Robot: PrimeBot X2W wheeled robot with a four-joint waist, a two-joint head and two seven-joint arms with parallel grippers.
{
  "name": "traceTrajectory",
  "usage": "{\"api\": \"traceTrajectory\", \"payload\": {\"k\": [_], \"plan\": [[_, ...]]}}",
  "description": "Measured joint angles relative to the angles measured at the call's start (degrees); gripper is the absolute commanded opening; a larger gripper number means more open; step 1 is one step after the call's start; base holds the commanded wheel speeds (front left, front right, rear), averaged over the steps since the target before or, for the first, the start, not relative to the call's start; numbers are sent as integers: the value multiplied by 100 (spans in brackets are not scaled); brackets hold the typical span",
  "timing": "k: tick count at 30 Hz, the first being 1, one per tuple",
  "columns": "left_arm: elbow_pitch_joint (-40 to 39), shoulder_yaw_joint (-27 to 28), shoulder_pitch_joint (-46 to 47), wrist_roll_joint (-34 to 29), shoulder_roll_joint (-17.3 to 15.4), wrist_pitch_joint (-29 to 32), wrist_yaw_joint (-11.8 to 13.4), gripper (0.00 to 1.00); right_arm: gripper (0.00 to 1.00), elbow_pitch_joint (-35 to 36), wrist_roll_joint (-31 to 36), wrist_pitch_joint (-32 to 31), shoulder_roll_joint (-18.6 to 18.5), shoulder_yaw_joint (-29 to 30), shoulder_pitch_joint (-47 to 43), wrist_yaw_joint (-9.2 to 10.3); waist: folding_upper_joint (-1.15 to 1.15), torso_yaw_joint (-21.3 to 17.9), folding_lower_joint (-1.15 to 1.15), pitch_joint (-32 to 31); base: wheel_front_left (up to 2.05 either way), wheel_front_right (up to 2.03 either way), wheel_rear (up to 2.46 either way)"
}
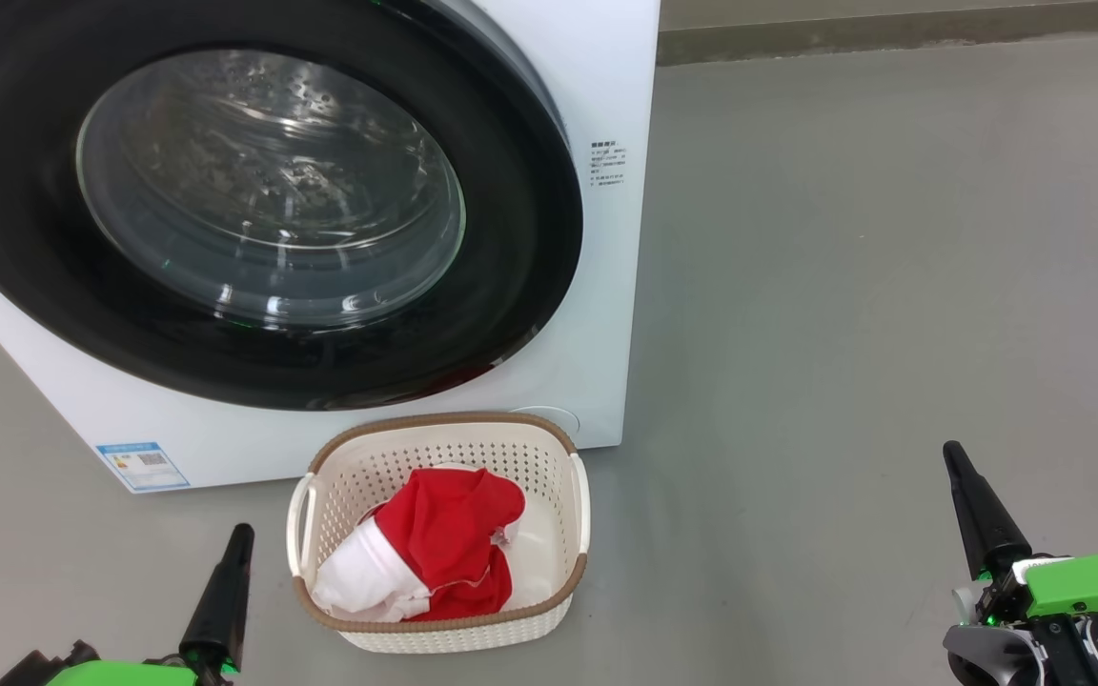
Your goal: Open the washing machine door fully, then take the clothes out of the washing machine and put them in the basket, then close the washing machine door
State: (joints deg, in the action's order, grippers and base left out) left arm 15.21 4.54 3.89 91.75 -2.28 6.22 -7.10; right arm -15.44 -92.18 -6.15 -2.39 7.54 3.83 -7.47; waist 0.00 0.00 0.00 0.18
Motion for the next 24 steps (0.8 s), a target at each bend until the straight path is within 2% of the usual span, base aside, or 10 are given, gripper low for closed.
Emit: {"api": "traceTrajectory", "payload": {"k": [24], "plan": [[0,0,0,0,0,0,0,0,0,0,0,0,0,0,0,0,0,0,0,0,0,0,0]]}}
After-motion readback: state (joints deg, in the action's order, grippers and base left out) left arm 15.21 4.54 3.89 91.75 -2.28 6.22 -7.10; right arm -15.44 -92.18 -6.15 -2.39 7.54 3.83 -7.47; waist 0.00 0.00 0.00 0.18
